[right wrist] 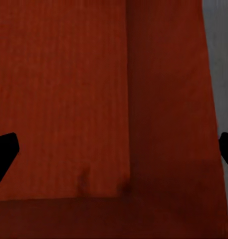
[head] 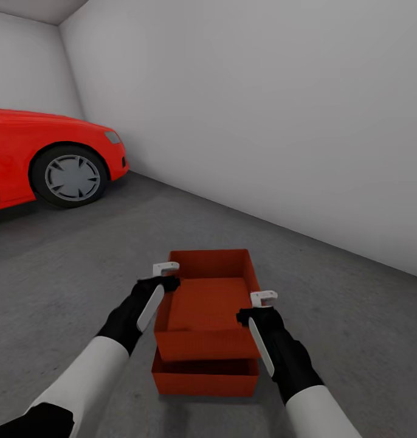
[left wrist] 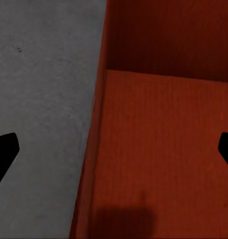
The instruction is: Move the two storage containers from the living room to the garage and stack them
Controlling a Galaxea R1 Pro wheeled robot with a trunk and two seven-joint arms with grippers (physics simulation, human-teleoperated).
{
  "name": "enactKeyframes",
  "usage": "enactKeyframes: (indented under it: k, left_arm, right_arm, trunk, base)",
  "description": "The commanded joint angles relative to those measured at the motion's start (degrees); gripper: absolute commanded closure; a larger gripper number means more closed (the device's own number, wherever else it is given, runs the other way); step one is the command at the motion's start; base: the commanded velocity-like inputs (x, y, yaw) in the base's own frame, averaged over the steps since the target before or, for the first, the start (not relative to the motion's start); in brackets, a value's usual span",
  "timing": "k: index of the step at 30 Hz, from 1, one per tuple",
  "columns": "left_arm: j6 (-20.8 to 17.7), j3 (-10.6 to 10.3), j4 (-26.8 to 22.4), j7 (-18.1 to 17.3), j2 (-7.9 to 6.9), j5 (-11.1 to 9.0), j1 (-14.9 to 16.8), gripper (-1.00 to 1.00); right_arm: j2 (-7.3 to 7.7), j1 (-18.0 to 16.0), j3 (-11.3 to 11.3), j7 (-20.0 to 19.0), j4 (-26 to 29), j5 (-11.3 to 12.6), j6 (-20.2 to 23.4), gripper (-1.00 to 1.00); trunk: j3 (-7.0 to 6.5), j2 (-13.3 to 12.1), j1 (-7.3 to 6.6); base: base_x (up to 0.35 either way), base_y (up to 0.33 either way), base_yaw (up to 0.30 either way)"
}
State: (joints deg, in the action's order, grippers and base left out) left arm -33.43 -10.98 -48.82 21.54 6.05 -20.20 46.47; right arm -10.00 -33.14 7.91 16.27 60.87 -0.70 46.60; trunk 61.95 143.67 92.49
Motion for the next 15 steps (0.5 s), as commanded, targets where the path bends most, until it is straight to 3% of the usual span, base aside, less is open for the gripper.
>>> enactKeyframes:
  k: [1,8,12,15]
  left_arm:
    - [0.0,0.0,-0.6,0.0,-0.07,0.0,-0.1,-1.0]
    - [0.0,0.0,-1.5,-0.1,-0.17,-0.1,-0.1,-1.0]
    - [0.0,0.1,-1.5,-0.3,-0.36,-0.1,-0.2,-1.0]
    - [0.0,0.1,-1.7,-0.3,-0.67,-0.1,-0.2,-1.0]
  right_arm:
    - [0.0,0.0,0.0,0.0,0.7,0.1,0.0,-1.0]
    - [0.0,0.1,0.0,-0.2,9.7,0.1,0.0,-1.0]
    - [0.0,0.5,-0.1,-0.2,19.9,0.1,0.3,-1.0]
    - [0.0,0.8,-0.1,-0.2,24.2,0.0,0.5,-1.0]
  trunk:
    - [0.0,0.0,0.0]
    - [0.0,0.0,0.0]
    - [0.0,0.0,0.0]
    - [0.0,0.0,0.0]
  base:
    - [0.0,0.0,0.0]
    - [0.0,0.0,0.0]
    - [0.0,0.0,0.0]
    - [0.0,0.0,0.0]
